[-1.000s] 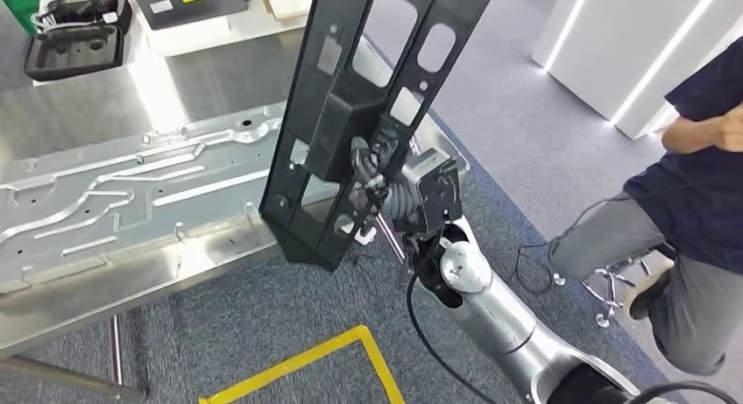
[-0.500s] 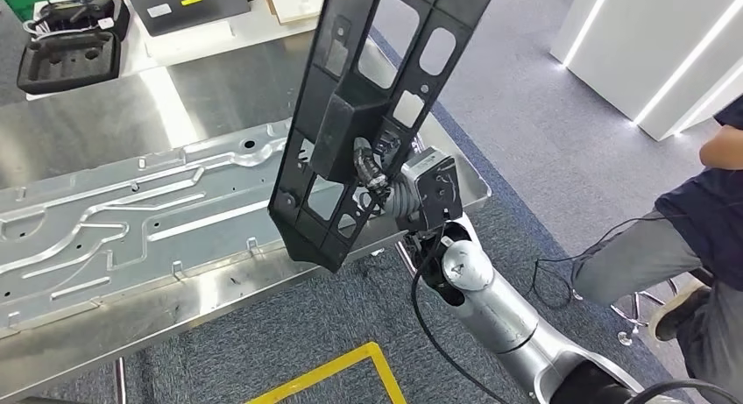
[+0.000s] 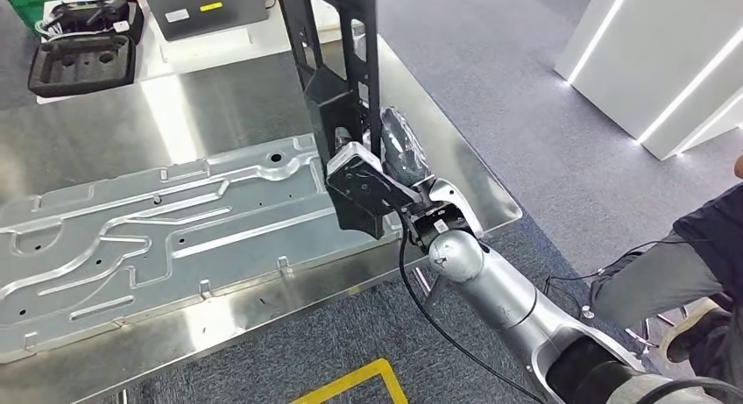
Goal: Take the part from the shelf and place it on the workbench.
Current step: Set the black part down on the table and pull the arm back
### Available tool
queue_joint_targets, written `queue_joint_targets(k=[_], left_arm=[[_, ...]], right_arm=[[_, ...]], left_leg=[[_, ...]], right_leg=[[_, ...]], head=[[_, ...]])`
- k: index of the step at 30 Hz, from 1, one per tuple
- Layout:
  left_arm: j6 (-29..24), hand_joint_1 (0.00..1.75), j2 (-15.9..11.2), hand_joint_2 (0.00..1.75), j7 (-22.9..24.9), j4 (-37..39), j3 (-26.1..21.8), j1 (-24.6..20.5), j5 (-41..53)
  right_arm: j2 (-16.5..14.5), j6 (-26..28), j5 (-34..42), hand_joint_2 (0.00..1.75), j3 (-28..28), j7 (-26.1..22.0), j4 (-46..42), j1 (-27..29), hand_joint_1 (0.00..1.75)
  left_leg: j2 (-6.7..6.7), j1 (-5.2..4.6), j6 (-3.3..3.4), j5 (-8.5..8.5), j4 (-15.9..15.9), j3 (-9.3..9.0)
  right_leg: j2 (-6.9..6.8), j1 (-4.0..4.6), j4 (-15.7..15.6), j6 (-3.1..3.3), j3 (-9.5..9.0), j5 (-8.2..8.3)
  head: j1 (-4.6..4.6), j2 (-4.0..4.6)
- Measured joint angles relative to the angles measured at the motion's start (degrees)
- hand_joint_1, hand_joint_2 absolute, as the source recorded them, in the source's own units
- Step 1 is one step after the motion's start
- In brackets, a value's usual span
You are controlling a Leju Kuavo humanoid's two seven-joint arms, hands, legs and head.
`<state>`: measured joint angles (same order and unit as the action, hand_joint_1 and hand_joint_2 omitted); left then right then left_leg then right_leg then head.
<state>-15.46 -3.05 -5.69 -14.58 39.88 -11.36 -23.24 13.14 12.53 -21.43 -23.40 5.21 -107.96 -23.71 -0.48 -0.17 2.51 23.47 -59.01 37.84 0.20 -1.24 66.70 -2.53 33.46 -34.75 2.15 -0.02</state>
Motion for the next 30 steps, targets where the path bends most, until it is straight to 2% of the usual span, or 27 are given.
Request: queue_joint_targets(k=[1,2,3,4,6,7,8,10,12,13,14,16,17,18,19,21,22,23,24,27,29,30], left_arm=[[0.1,0.00,-0.1,1.75,0.0,0.0,-0.1,0.0,0.1],[0.2,0.00,-0.2,1.75,-0.1,0.0,-0.3,0.0,0.2],[0.3,0.00,-0.2,1.75,-0.1,0.0,-0.4,0.0,0.3],[0.4,0.00,-0.2,1.75,-0.2,0.0,-0.5,0.1,0.5],[0.8,0.00,-0.2,1.75,-0.2,0.0,-0.6,0.0,1.0],[1.0,0.00,-0.2,1.75,-0.2,0.0,-0.6,-0.2,1.2],[1.1,0.00,-0.2,1.75,-0.2,0.0,-0.6,-0.4,1.4],[1.3,0.00,-0.2,1.75,-0.3,0.0,-0.6,-0.9,1.7],[1.4,0.00,-0.2,1.75,-0.3,0.0,-0.6,-1.2,1.9],[1.4,0.00,-0.2,1.75,-0.4,0.0,-0.6,-1.4,2.0],[1.4,0.00,-0.1,1.75,-0.4,0.0,-0.6,-1.6,2.0],[1.5,0.00,0.1,1.75,-0.4,0.0,-0.6,-1.7,2.0],[1.6,0.00,0.1,1.75,-0.5,0.0,-0.6,-1.7,2.0],[1.8,0.00,0.1,1.75,-0.6,0.0,-0.6,-1.7,2.0],[2.0,0.00,0.1,1.75,-0.7,0.0,-0.7,-1.6,2.0],[2.4,0.00,0.1,1.75,-1.1,0.0,-0.7,-1.7,2.1],[2.6,0.00,0.1,1.75,-1.3,0.0,-0.7,-1.8,2.3],[2.7,0.00,0.1,1.75,-1.5,0.0,-0.7,-1.9,2.4],[2.8,0.00,0.2,1.75,-1.6,0.0,-0.7,-2.0,2.5],[3.1,0.00,0.2,1.75,-1.9,0.0,-0.7,-2.1,2.8],[2.6,0.00,0.4,1.75,-1.6,0.0,-0.8,-2.5,2.4],[1.5,0.00,0.6,1.75,-0.4,0.0,-0.8,-3.3,1.7]], right_arm=[[0.4,-0.7,-2.8,1.75,-0.2,1.5,0.2,-0.7,1.75],[0.8,-1.4,-5.3,1.75,-0.4,2.9,0.3,-1.2,1.75],[1.2,-2.5,-8.0,1.75,-0.7,4.3,0.5,-1.7,1.75],[1.7,-4.2,-11.4,1.75,-1.1,6.0,0.8,-2.6,1.75],[2.6,-9.1,-19.7,1.75,-2.6,9.5,2.3,-6.5,1.75],[3.1,-12.2,-24.3,1.75,-3.8,11.1,3.5,-9.4,1.75],[3.6,-15.5,-28.5,1.75,-5.2,12.2,5.1,-12.4,1.75],[4.2,-21.8,-35.3,1.75,-8.3,12.8,9.4,-17.8,1.75],[4.5,-26.0,-39.3,1.75,-11.1,11.9,14.4,-21.2,1.75],[4.5,-27.0,-40.4,1.75,-12.4,11.3,16.9,-22.4,1.75],[4.5,-27.3,-40.9,1.75,-13.3,10.8,19.0,-23.5,1.75],[4.5,-27.5,-41.4,1.75,-15.0,10.2,22.8,-25.8,1.75],[4.6,-27.8,-41.5,1.75,-15.9,10.1,24.5,-26.9,1.75],[4.7,-28.4,-41.6,1.75,-16.8,9.9,26.1,-27.8,1.75],[4.8,-29.0,-41.7,1.75,-17.7,9.6,27.8,-28.5,1.75],[4.9,-30.0,-42.0,1.75,-19.3,8.5,31.2,-29.4,1.75],[5.0,-30.1,-42.4,1.75,-20.0,7.8,33.2,-29.9,1.75],[5.0,-30.1,-42.8,1.75,-20.6,7.2,34.9,-30.4,1.75],[5.0,-29.8,-43.2,1.75,-21.0,6.6,36.6,-30.9,1.75],[5.1,-27.8,-44.2,1.75,-22.3,5.3,41.1,-31.8,1.75],[4.9,-25.3,-44.9,1.75,-23.1,3.7,43.7,-31.9,1.75],[4.2,-23.5,-45.4,1.75,-23.6,2.2,45.3,-32.1,1.75]], left_leg=[[-0.07,-0.13,0.30,0.18,0.0,-0.08],[-0.16,-0.30,0.49,0.38,-0.1,-0.20],[-0.28,-0.47,0.65,0.60,-0.2,-0.34],[-0.43,-0.63,0.72,0.87,-0.4,-0.50],[-0.59,-0.84,0.66,1.46,-0.9,-0.66],[-0.60,-0.98,0.56,1.67,-1.2,-0.55],[-0.56,-1.04,0.42,1.75,-1.4,-0.30],[-0.53,-1.03,0.00,1.58,-1.5,0.08],[-0.59,-1.02,-0.62,1.82,-1.7,0.29],[-0.59,-0.98,-1.03,2.47,-2.6,0.70],[-0.55,-0.84,-1.51,3.61,-4.5,1.66],[-0.35,-0.16,-2.42,6.33,-10.9,4.77],[-0.21,0.16,-2.74,7.08,-13.8,6.25],[-0.08,0.40,-2.99,6.90,-15.1,7.03],[0.03,0.57,-3.17,5.74,-14.4,6.84],[0.11,0.84,-3.32,1.85,-7.9,3.94],[0.08,0.79,-3.27,0.54,-4.5,2.31],[0.03,0.70,-3.11,-0.02,-1.9,1.08],[-0.02,0.56,-2.87,0.18,-0.9,0.60],[-0.07,0.38,-2.06,0.35,-0.4,0.48],[-0.12,0.57,-1.37,0.13,0.2,0.13],[-0.17,0.66,-0.97,-0.01,0.4,-0.01]], right_leg=[[0.00,0.09,3.8,0.01,2.36,-1.11],[0.00,0.17,6.7,0.07,4.44,-1.44],[0.00,0.21,7.9,0.18,5.77,-0.80],[0.00,0.26,6.7,0.40,6.12,1.15],[0.03,0.56,0.5,1.12,4.84,6.08],[0.04,0.78,-2.5,1.50,3.91,7.88],[0.05,0.99,-4.5,1.84,3.27,8.46],[0.02,1.24,-5.8,2.25,2.73,8.29],[-0.23,0.93,-6.6,2.65,2.27,8.45],[-0.43,0.70,-6.9,2.81,2.00,8.60],[-0.67,0.46,-7.3,2.96,1.78,8.74],[-0.95,0.32,-7.4,3.05,1.70,8.79],[-0.99,0.24,-7.3,3.04,1.70,8.77],[-1.00,0.12,-7.3,2.99,1.64,8.72],[-0.98,-0.03,-7.3,2.89,1.55,8.64],[-0.93,-0.33,-7.3,2.49,1.27,8.36],[-0.88,-0.36,-7.2,2.17,1.28,8.25],[-0.83,-0.35,-7.1,1.87,1.36,8.17],[-0.78,-0.31,-7.2,1.55,1.54,8.22],[-0.74,-0.26,-7.5,0.81,1.66,8.47],[-0.71,-0.35,-6.5,0.47,2.18,7.64],[-0.62,-0.37,-4.3,0.38,3.26,6.53]], head=[[0.05,0.00],[0.06,0.00],[0.06,0.00],[0.06,0.00],[0.03,0.00],[0.01,0.00],[0.02,0.00],[0.06,0.00],[0.12,0.00],[0.10,0.00],[0.07,0.00],[-0.02,0.00],[-0.02,0.00],[-0.03,0.00],[-0.03,0.00],[-0.03,0.00],[-0.04,0.00],[-0.03,0.00],[-0.04,0.00],[-0.04,0.00],[-0.01,0.00],[0.03,0.00]])
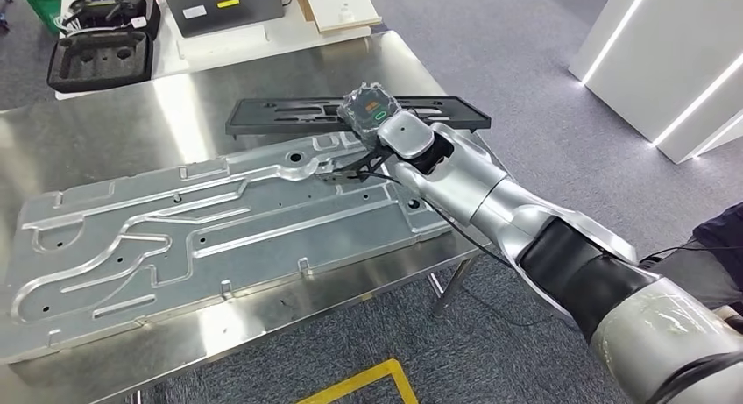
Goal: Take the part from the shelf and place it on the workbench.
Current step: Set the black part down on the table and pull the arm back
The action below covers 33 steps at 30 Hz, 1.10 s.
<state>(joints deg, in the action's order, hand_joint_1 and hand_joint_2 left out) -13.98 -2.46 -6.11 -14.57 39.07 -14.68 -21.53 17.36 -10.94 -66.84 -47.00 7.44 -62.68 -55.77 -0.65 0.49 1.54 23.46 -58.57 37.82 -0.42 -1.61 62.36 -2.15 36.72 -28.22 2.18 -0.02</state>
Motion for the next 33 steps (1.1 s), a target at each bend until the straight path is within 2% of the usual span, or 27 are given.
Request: queue_joint_targets(k=[3,4,5,6,8,9,10,12,14,15,17,19,20,21,22,23,24,25,26,27,29,30,31,33], left_arm=[[-5.2,0.00,1.2,1.75,7.8,0.2,-0.5,-5.5,-2.3],[-6.3,0.00,1.7,1.75,10.3,0.2,-0.8,-7.4,-2.7],[-6.9,0.00,2.1,1.75,11.8,0.2,-1.1,-8.7,-2.8],[-7.1,0.00,2.5,1.75,12.5,0.2,-1.4,-9.4,-2.9],[-7.3,0.00,3.2,1.75,12.9,0.3,-1.6,-10.2,-3.2],[-7.3,0.00,3.5,1.75,12.7,0.3,-1.6,-10.3,-3.3],[-7.3,0.00,3.6,1.75,12.5,0.3,-1.6,-10.5,-3.3],[-7.4,0.00,3.7,1.75,12.1,0.3,-1.7,-10.6,-3.4],[-7.4,0.00,3.8,1.75,11.9,0.5,-1.7,-10.5,-3.4],[-7.5,0.00,3.8,1.75,11.9,0.6,-1.7,-10.5,-3.3],[-7.5,0.00,3.9,1.75,11.9,0.9,-1.7,-10.4,-3.3],[-7.6,0.00,4.0,1.75,11.9,1.0,-1.7,-10.3,-3.2],[-7.6,0.00,4.0,1.75,11.9,1.1,-1.7,-10.3,-3.2],[-7.6,0.00,4.0,1.75,11.9,1.2,-1.7,-10.3,-3.2],[-7.6,0.00,4.1,1.75,11.8,1.2,-1.7,-10.4,-3.1],[-7.6,0.00,4.1,1.75,11.8,1.2,-1.7,-10.4,-3.1],[-7.6,0.00,4.2,1.75,11.8,1.2,-1.7,-10.5,-3.1],[-7.6,0.00,4.3,1.75,11.7,1.2,-1.7,-10.6,-3.1],[-7.6,0.00,4.5,1.75,11.7,1.2,-1.7,-10.8,-3.0],[-7.7,0.00,4.8,1.75,11.8,1.2,-1.7,-11.1,-2.9],[-8.0,0.00,5.3,1.75,11.8,1.3,-1.7,-11.6,-2.5],[-8.2,0.00,5.6,1.75,11.9,1.3,-1.7,-11.8,-2.4],[-8.3,0.00,5.8,1.31,12.0,1.3,-1.7,-11.9,-2.3],[-8.4,0.00,6.0,0.44,12.3,1.3,-1.7,-12.0,-2.3]], right_arm=[[-4.5,5.3,-1.8,1.75,-2.4,-3.8,6.2,-1.2,1.75],[-6.3,6.3,-2.2,1.75,-3.4,-4.3,8.0,-1.5,1.75],[-8.0,7.0,-2.4,1.75,-4.4,-4.6,9.4,-1.6,1.75],[-9.4,7.6,-2.5,1.75,-5.2,-4.9,10.4,-1.6,1.75],[-11.5,9.3,-2.6,1.75,-6.3,-5.8,12.3,-2.0,1.75],[-12.2,10.5,-2.7,1.75,-6.6,-6.3,13.3,-2.4,1.75],[-12.8,11.8,-2.9,1.75,-7.0,-6.8,14.2,-3.0,1.75],[-13.9,15.0,-3.5,1.75,-7.7,-7.8,15.6,-3.8,1.75],[-15.2,18.6,-4.2,1.75,-8.4,-9.0,16.5,-3.9,1.75],[-15.8,20.4,-4.4,1.75,-8.7,-9.8,16.9,-3.9,1.75],[-17.0,23.0,-4.4,1.75,-9.2,-11.1,17.5,-3.8,1.75],[-17.8,23.8,-4.4,1.75,-9.9,-11.6,18.2,-3.6,1.75],[-18.1,23.9,-4.4,1.75,-10.3,-11.8,18.6,-3.3,1.75],[-18.3,23.9,-4.4,1.75,-10.5,-11.8,18.9,-3.0,1.75],[-18.5,24.0,-4.5,1.75,-10.7,-11.9,19.2,-2.8,1.75],[-18.8,24.1,-4.5,1.75,-10.9,-12.0,19.4,-2.7,1.75],[-19.1,24.2,-4.5,1.75,-11.1,-12.1,19.5,-2.8,1.75],[-19.4,24.4,-4.6,1.75,-11.3,-12.1,19.7,-2.9,1.75],[-19.6,24.6,-4.6,1.31,-11.5,-12.1,19.8,-3.1,1.31],[-19.9,24.8,-4.7,0.87,-11.6,-11.9,19.9,-3.2,0.87],[-20.1,24.9,-4.9,0.00,-11.9,-11.4,20.2,-3.2,0.00],[-20.2,24.9,-5.0,0.00,-12.1,-11.2,20.4,-3.2,0.00],[-20.2,24.9,-5.1,0.00,-12.2,-11.1,20.5,-3.3,0.00],[-20.2,24.8,-5.2,0.00,-12.5,-11.0,20.9,-3.3,0.00]], left_leg=[[-0.24,-0.06,0.54,-0.15,0.0,0.08],[-0.26,-0.10,0.57,-0.11,-0.1,0.10],[-0.22,-0.12,0.59,-0.04,-0.2,0.11],[-0.17,-0.13,0.60,0.06,-0.3,0.11],[-0.32,-0.08,0.51,0.33,-0.8,0.20],[-0.54,-0.10,0.29,0.39,-1.1,0.42],[-0.79,-0.09,0.01,0.41,-1.3,0.76],[-1.04,-0.04,-0.72,0.16,-1.5,1.42],[-0.92,0.14,-1.34,0.31,-1.6,1.82],[-0.73,0.18,-1.55,1.09,-2.4,2.25],[-0.39,0.25,-1.72,4.32,-7.4,4.39],[-0.35,0.25,-1.82,7.48,-14.6,7.41],[-0.33,0.27,-1.97,7.91,-16.9,8.47],[-0.30,0.33,-2.21,7.27,-17.3,8.75],[-0.22,0.46,-2.53,5.61,-15.6,8.04],[-0.08,0.71,-2.95,3.29,-12.1,6.47],[-0.02,0.85,-3.41,1.68,-8.5,4.61],[-0.03,0.94,-3.58,0.73,-5.3,2.99],[-0.05,0.96,-3.49,0.57,-3.4,2.00],[-0.14,0.84,-3.18,1.02,-2.9,1.69],[-0.14,0.82,-2.09,1.05,-2.6,1.83],[-0.12,0.84,-1.60,0.96,-2.5,1.87],[-0.09,0.87,-1.11,0.86,-2.4,1.87],[0.02,0.80,-0.39,0.76,-2.3,1.82]], right_leg=[[0.30,0.14,10.8,-0.13,5.86,-4.09],[0.33,0.16,13.3,-0.14,7.46,-4.40],[0.32,0.15,13.9,-0.11,8.18,-3.86],[0.29,0.11,12.5,-0.02,7.82,-2.40],[0.22,0.08,5.5,0.36,4.84,1.77],[0.23,0.25,2.1,0.59,3.22,3.16],[0.27,0.44,-0.3,0.85,2.12,3.78],[0.42,0.91,-1.5,1.24,1.81,3.56],[0.56,0.78,-2.0,1.82,1.84,3.85],[0.68,0.64,-2.3,2.17,1.76,4.08],[0.94,0.49,-2.7,2.65,1.57,4.36],[1.00,0.59,-2.7,2.80,1.50,4.33],[0.93,0.57,-2.6,2.81,1.41,4.23],[0.86,0.48,-2.5,2.76,1.35,4.11],[0.83,0.30,-2.3,2.62,1.30,3.93],[0.85,0.06,-2.0,2.36,1.27,3.68],[0.96,-0.07,-1.7,2.03,1.34,3.44],[1.10,-0.11,-1.4,1.68,1.48,3.26],[1.26,-0.03,-1.2,1.35,1.67,3.20],[1.37,0.12,-1.3,1.06,1.86,3.28],[1.38,0.17,-1.4,0.51,2.10,3.42],[1.25,0.13,-1.1,0.27,2.37,3.12],[1.06,0.08,0.3,0.05,3.02,2.28],[0.74,0.10,6.2,-0.27,5.79,-0.73]], head=[[0.19,0.00],[0.23,0.00],[0.23,0.00],[0.23,0.00],[0.28,0.00],[0.35,0.00],[0.43,0.00],[0.52,0.00],[0.53,0.00],[0.48,0.00],[0.32,0.00],[0.26,0.00],[0.26,0.00],[0.26,0.00],[0.26,0.00],[0.26,0.00],[0.21,0.00],[0.10,0.00],[-0.01,0.00],[-0.10,0.00],[-0.08,0.00],[-0.02,0.00],[0.01,0.00],[0.13,0.00]])
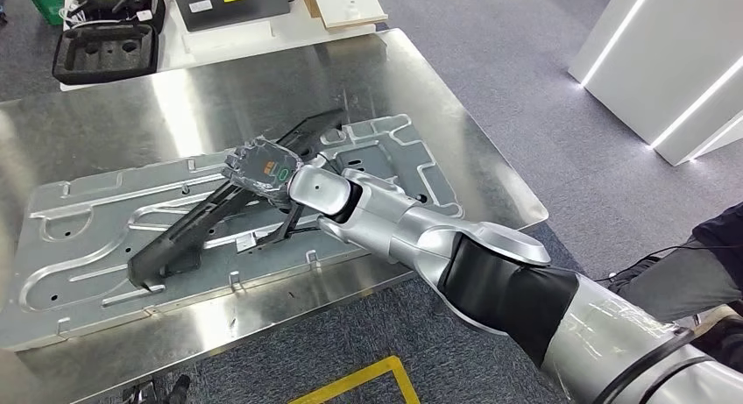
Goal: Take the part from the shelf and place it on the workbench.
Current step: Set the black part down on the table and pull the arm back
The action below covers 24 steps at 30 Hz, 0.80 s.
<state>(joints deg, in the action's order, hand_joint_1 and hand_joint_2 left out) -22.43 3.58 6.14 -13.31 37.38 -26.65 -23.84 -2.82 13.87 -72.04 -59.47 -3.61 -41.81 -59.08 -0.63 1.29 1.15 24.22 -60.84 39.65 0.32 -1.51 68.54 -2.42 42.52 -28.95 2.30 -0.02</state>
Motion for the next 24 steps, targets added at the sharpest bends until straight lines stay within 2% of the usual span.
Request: queue_joint_targets(k=[1,2,3,4,6,8,10,12,13,15,17,18,19,20,22,24], left_arm=[[0.0,0.00,0.0,0.00,0.1,0.0,0.0,0.0,0.0],[0.0,0.00,0.0,0.00,0.2,0.0,0.0,0.0,0.0],[0.1,0.00,0.0,0.00,0.3,0.1,0.0,0.0,-0.1],[0.2,0.00,0.0,0.00,0.4,0.1,0.0,0.0,-0.1],[0.5,0.00,0.0,0.00,0.6,0.2,0.0,0.0,-0.1],[0.9,0.00,0.0,0.00,0.9,0.3,0.0,0.0,-0.1],[1.3,0.00,-0.1,0.00,1.2,0.3,0.0,0.0,-0.1],[1.5,0.00,-0.2,0.00,1.7,0.5,0.0,0.0,-0.1],[1.6,0.00,-0.2,0.00,2.0,0.6,0.0,0.0,-0.2],[1.8,0.00,-0.4,0.00,2.2,0.8,0.0,0.2,-0.3],[1.7,0.00,-0.5,0.00,2.2,0.9,0.0,0.3,-0.4],[1.5,0.00,-0.5,0.00,2.2,1.0,0.0,0.3,-0.4],[1.3,0.00,-0.6,0.00,2.2,1.0,0.0,0.2,-0.4],[1.1,0.00,-0.6,0.00,2.2,1.0,0.0,0.2,-0.4],[0.8,0.00,-0.6,0.00,2.2,1.0,0.0,-0.2,-0.5],[0.5,0.00,-0.5,0.00,2.4,1.0,0.0,-0.8,-0.5]], right_arm=[[0.0,0.0,0.0,0.00,-0.1,0.0,0.2,0.1,0.00],[0.0,-0.1,0.1,0.00,-0.2,0.0,0.5,0.2,0.00],[0.0,-0.1,0.1,0.00,-0.4,-0.1,0.7,0.5,0.00],[0.0,-0.1,0.2,0.00,-0.5,-0.1,0.9,0.6,0.00],[0.0,-0.1,0.5,0.00,-0.7,-0.2,1.2,0.6,0.00],[0.0,-0.1,0.9,0.00,-0.7,-0.3,1.5,0.2,0.00],[0.0,0.0,1.0,0.00,-0.8,-0.5,1.8,0.1,0.00],[0.0,0.0,1.1,0.00,-0.9,-0.7,2.1,0.2,0.00],[-0.1,0.0,1.1,0.00,-1.0,-0.7,2.2,0.2,0.00],[-0.1,0.0,1.2,0.00,-1.1,-0.7,2.4,0.3,0.00],[-0.1,0.0,1.4,0.00,-1.1,-0.7,2.6,0.6,0.00],[-0.1,0.0,1.6,0.00,-1.2,-0.7,2.7,0.9,0.00],[-0.1,0.1,1.7,0.00,-1.3,-0.7,2.9,1.1,0.00],[-0.1,0.1,1.8,0.00,-1.3,-0.7,3.0,1.2,0.00],[-0.2,0.1,1.9,0.00,-1.4,-0.6,3.1,0.7,0.00],[-0.3,0.3,2.0,0.00,-1.4,-0.5,3.1,-0.1,0.00]], left_leg=[[0.06,-0.13,0.19,0.00,0.0,-0.01],[0.11,-0.27,0.30,0.01,0.0,-0.04],[0.14,-0.41,0.35,0.03,0.0,-0.09],[0.15,-0.53,0.39,0.04,0.0,-0.15],[0.17,-0.67,0.40,0.08,0.0,-0.24],[0.20,-0.85,0.14,-0.06,0.0,-0.03],[0.22,-0.86,-0.33,-0.38,0.2,0.15],[0.21,-0.87,-0.85,-0.31,0.3,0.24],[0.20,-0.91,-1.03,0.52,-0.3,0.52],[0.21,-0.84,-1.22,4.00,-4.8,2.12],[0.21,-0.70,-1.50,7.50,-12.1,4.42],[0.24,-0.58,-1.84,8.06,-14.4,5.01],[0.27,-0.42,-2.26,7.54,-14.6,4.68],[0.30,-0.19,-2.72,6.31,-13.1,3.61],[0.24,0.30,-3.81,3.65,-5.9,-0.32],[0.06,0.51,-3.78,2.74,-1.5,-2.52]], right_leg=[[-0.06,0.02,3.8,-0.10,1.76,-1.54],[-0.08,0.04,6.7,-0.11,3.21,-2.36],[-0.09,0.09,8.0,0.03,3.93,-2.22],[-0.10,0.20,7.2,0.32,3.67,-1.10],[-0.10,0.67,0.2,1.36,0.58,2.66],[-0.10,1.25,-6.2,2.25,-2.40,4.84],[-0.05,1.59,-7.8,2.50,-3.15,5.08],[-0.12,1.29,-8.5,2.70,-3.38,5.58],[-0.21,1.05,-8.9,2.87,-3.59,5.94],[-0.40,0.73,-9.5,3.13,-3.91,6.47],[-0.53,0.67,-9.4,3.24,-3.81,6.55],[-0.57,0.59,-9.3,3.20,-3.70,6.58],[-0.57,0.43,-9.1,3.11,-3.55,6.63],[-0.54,0.21,-8.9,3.00,-3.35,6.68],[-0.28,-0.11,-8.0,2.37,-2.57,6.76],[0.08,0.02,-7.3,1.48,-1.69,7.08]], head=[[0.04,0.00],[0.08,0.00],[0.08,0.00],[0.09,0.00],[0.08,0.00],[0.08,0.00],[0.12,0.00],[0.13,0.00],[0.11,0.00],[0.03,0.00],[0.01,0.00],[0.02,0.00],[0.02,0.00],[0.02,0.00],[-0.03,0.00],[-0.07,0.00]])
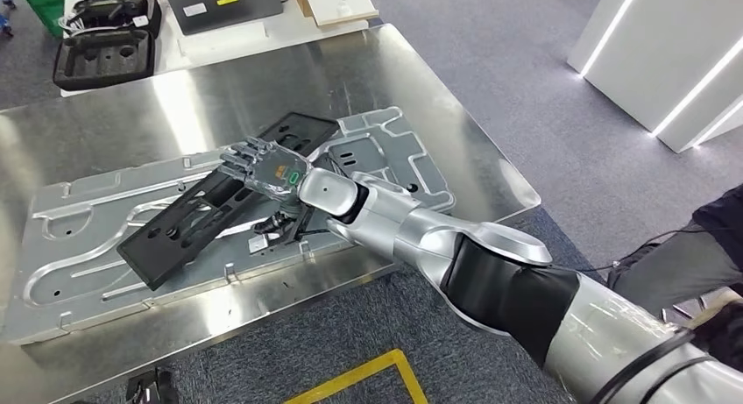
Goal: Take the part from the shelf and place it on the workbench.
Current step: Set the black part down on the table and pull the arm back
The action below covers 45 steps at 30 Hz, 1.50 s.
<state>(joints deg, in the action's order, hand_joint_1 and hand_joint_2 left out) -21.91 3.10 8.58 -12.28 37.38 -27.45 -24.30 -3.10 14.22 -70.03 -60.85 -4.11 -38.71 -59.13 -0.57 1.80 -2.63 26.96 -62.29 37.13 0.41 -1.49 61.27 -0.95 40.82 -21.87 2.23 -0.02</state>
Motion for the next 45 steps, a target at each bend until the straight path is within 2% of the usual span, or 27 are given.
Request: queue_joint_targets(k=[3,4,6,8,10,11,14,16,18,19,21,23,24,26,28,30,31,33,34,35,36,38,39,40,41,43,45], left_arm=[[-0.3,0.00,0.0,0.00,0.2,0.0,0.0,-0.5,-0.1],[-0.3,0.00,0.0,0.00,0.4,0.0,0.0,-0.6,-0.3],[-0.1,0.00,0.0,0.00,0.6,0.0,0.0,-0.8,-0.5],[0.2,0.00,-0.1,0.00,0.8,0.0,0.0,-1.0,-0.7],[0.4,0.00,-0.1,0.00,0.9,0.0,0.0,-1.4,-1.0],[0.5,0.00,-0.2,0.00,1.0,0.0,0.0,-1.6,-1.2],[0.6,0.00,-0.3,0.00,1.0,0.0,0.0,-1.6,-1.7],[0.7,0.00,-0.4,0.00,0.8,0.0,0.0,-1.7,-1.9],[0.7,0.00,-0.5,0.00,0.7,0.1,0.0,-1.6,-2.1],[0.7,0.00,-0.5,0.00,0.5,0.1,0.0,-1.6,-2.2],[0.7,0.00,-0.7,0.00,0.4,0.1,0.0,-1.6,-2.4],[0.7,0.00,-0.8,0.00,0.3,0.1,0.0,-1.6,-2.5],[0.7,0.00,-0.8,0.00,0.3,0.1,0.0,-1.6,-2.6],[0.7,0.00,-0.9,0.00,0.3,0.1,0.0,-1.6,-2.7],[0.7,0.00,-0.9,0.00,0.3,0.1,0.0,-1.7,-2.8],[0.7,0.00,-1.0,0.00,0.3,0.1,0.0,-2.0,-2.9],[0.8,0.00,-1.0,0.00,0.2,0.1,0.0,-2.2,-2.9],[0.8,0.00,-1.0,0.00,0.2,0.1,0.0,-2.2,-3.1],[0.9,0.00,-1.0,0.00,0.3,0.1,-0.1,-2.2,-3.3],[0.9,0.00,-1.0,0.00,0.3,0.1,-0.1,-2.2,-3.4],[0.9,0.00,-1.0,0.00,0.3,0.1,-0.1,-2.1,-3.5],[0.9,0.00,-1.0,0.00,0.2,0.1,-0.1,-2.1,-3.7],[0.9,0.00,-1.0,0.00,0.2,0.1,-0.1,-2.1,-3.8],[0.8,0.00,-1.0,0.00,0.2,0.1,-0.2,-2.0,-4.0],[0.7,0.00,-1.1,0.00,0.1,0.1,-0.2,-2.0,-4.2],[0.5,0.00,-1.1,0.00,-0.1,0.1,-0.3,-1.8,-4.6],[0.2,0.00,-1.3,0.00,-0.4,0.1,-0.4,-1.6,-5.1]], right_arm=[[0.0,1.0,0.7,0.00,0.0,0.4,0.0,-0.3,0.00],[0.0,1.5,1.2,0.00,0.1,0.5,0.0,-0.3,0.00],[0.1,3.2,3.0,0.00,0.4,1.0,-0.4,-0.3,0.00],[0.1,5.4,5.5,0.00,1.3,1.5,-1.5,-0.3,0.00],[0.2,6.6,7.9,0.00,2.2,2.0,-3.3,-0.2,0.00],[0.3,6.7,8.8,0.00,2.6,2.2,-4.4,-0.2,0.00],[0.6,6.6,10.6,0.00,3.9,2.9,-8.8,-0.3,0.00],[0.7,6.5,11.2,0.00,4.9,3.2,-11.6,-0.4,0.00],[0.9,6.5,11.6,0.00,5.5,3.3,-14.1,-0.2,0.00],[1.0,6.5,11.8,0.00,5.7,3.3,-15.4,0.0,0.00],[1.2,6.5,12.3,0.00,6.0,3.4,-17.8,0.4,0.00],[1.3,6.5,12.5,0.00,6.3,3.5,-20.1,0.7,0.00],[1.3,6.5,12.7,0.00,6.4,3.6,-21.2,0.9,0.00],[1.6,6.5,13.0,0.00,6.7,3.6,-23.1,1.4,0.00],[1.8,6.5,13.2,0.00,6.8,3.8,-24.8,1.7,0.00],[2.0,6.7,13.3,0.00,7.2,3.9,-26.5,1.9,0.00],[2.2,6.8,13.4,0.00,7.4,3.9,-27.2,1.9,0.00],[2.4,7.1,13.8,0.00,7.8,4.0,-28.5,2.1,0.00],[2.7,7.3,14.1,0.00,7.9,4.0,-29.1,2.3,0.00],[2.9,7.6,14.4,0.00,8.1,4.1,-29.8,2.6,0.00],[3.3,7.9,14.8,0.00,8.4,4.3,-30.5,2.9,0.00],[3.9,8.8,15.3,0.00,9.1,4.8,-32.1,3.5,0.00],[4.3,9.5,15.5,0.00,9.5,5.3,-32.9,4.0,0.00],[4.6,10.4,15.7,0.00,9.9,5.9,-33.8,4.7,0.00],[5.1,11.4,16.0,0.00,10.3,6.5,-34.9,5.5,0.00],[6.1,13.9,16.8,0.00,11.5,7.9,-37.5,7.4,0.00],[7.0,16.6,18.4,0.00,13.1,9.0,-40.2,9.2,0.00]], left_leg=[[0.02,-0.14,1.82,-0.60,0.2,0.37],[0.10,-0.18,2.50,-1.03,0.4,0.56],[0.27,-0.32,3.78,-2.01,0.8,1.19],[0.40,-0.71,4.34,-2.92,0.9,2.13],[0.46,-1.17,4.47,-3.77,0.9,3.09],[0.47,-1.35,4.47,-4.18,0.9,3.55],[0.53,-1.65,4.16,-5.50,1.0,4.66],[0.59,-1.58,3.63,-6.59,1.6,4.83],[0.54,-1.45,2.96,-7.52,2.5,4.86],[0.49,-1.42,2.63,-7.03,2.5,5.13],[0.43,-1.32,1.97,-2.75,-0.5,6.12],[0.44,-1.14,1.40,2.71,-7.3,7.28],[0.45,-1.06,1.19,3.98,-10.4,7.44],[0.45,-1.04,0.98,2.82,-12.2,5.69],[0.45,-1.06,1.13,1.08,-6.9,0.49],[0.36,-1.39,1.78,2.13,0.2,-4.70],[0.30,-1.58,2.19,2.88,2.2,-5.82],[0.29,-1.74,3.06,2.08,3.1,-5.84],[0.40,-1.62,3.45,1.38,3.4,-5.52],[0.54,-1.49,3.90,0.53,3.7,-5.10],[0.67,-1.31,4.27,-0.34,4.0,-4.44],[0.75,-1.29,4.64,-1.82,4.1,-2.73],[0.76,-1.29,4.63,-2.50,4.1,-1.81],[0.77,-1.29,4.56,-3.16,4.0,-0.89],[0.78,-1.28,4.46,-3.81,3.8,0.08],[0.75,-1.25,4.12,-4.95,3.5,1.80],[0.61,-1.37,3.57,-5.82,3.1,2.95]], right_leg=[[0.15,0.15,-0.2,-1.01,0.38,0.74],[0.04,0.07,0.2,-1.20,0.63,0.07],[-0.19,-0.01,4.9,-1.32,2.24,-4.20],[-0.24,0.16,12.6,-1.22,4.28,-9.17],[-0.23,0.44,15.4,-0.85,3.60,-10.23],[-0.22,0.63,13.8,-0.50,1.77,-9.41],[-0.24,1.46,3.5,0.83,-5.77,-7.45],[-0.32,1.93,0.2,1.15,-7.31,-7.06],[-0.47,1.87,-0.7,1.44,-6.93,-5.50],[-0.59,1.70,-1.2,1.69,-6.67,-4.72],[-0.82,1.33,-2.0,2.31,-5.86,-3.16],[-0.82,1.30,-2.0,2.64,-4.45,-1.93],[-0.80,1.30,-2.0,2.62,-3.64,-1.31],[-0.78,1.30,-1.9,2.51,-1.95,-0.04],[-0.71,1.29,-1.7,2.19,-0.31,1.19],[-0.73,1.37,-1.6,1.62,0.60,2.24],[-0.78,1.37,-1.7,1.32,0.70,2.75],[-0.77,1.41,-2.3,0.70,0.71,3.88],[-0.65,1.34,-2.3,0.43,0.98,3.67],[-0.55,1.29,-1.6,0.12,1.50,2.33],[-0.47,1.21,0.3,-0.17,2.29,-0.24],[-0.46,0.97,7.3,-0.67,4.03,-6.42],[-0.46,0.93,11.0,-0.87,4.55,-8.01],[-0.46,0.89,13.7,-1.02,4.48,-7.98],[-0.46,0.84,14.8,-1.12,3.62,-6.72],[-0.46,0.63,11.4,-1.14,-0.88,-4.08],[-0.38,0.69,3.4,-0.95,-6.90,-5.60]], head=[[0.02,0.00],[0.04,0.00],[0.17,0.00],[0.25,0.00],[0.27,0.00],[0.27,0.00],[0.25,0.00],[0.35,0.00],[0.45,0.00],[0.43,0.00],[0.39,0.00],[0.34,0.00],[0.35,0.00],[0.35,0.00],[0.34,0.00],[0.42,0.00],[0.42,0.00],[0.40,0.00],[0.37,0.00],[0.38,0.00],[0.39,0.00],[0.43,0.00],[0.42,0.00],[0.42,0.00],[0.42,0.00],[0.41,0.00],[0.43,0.00]])
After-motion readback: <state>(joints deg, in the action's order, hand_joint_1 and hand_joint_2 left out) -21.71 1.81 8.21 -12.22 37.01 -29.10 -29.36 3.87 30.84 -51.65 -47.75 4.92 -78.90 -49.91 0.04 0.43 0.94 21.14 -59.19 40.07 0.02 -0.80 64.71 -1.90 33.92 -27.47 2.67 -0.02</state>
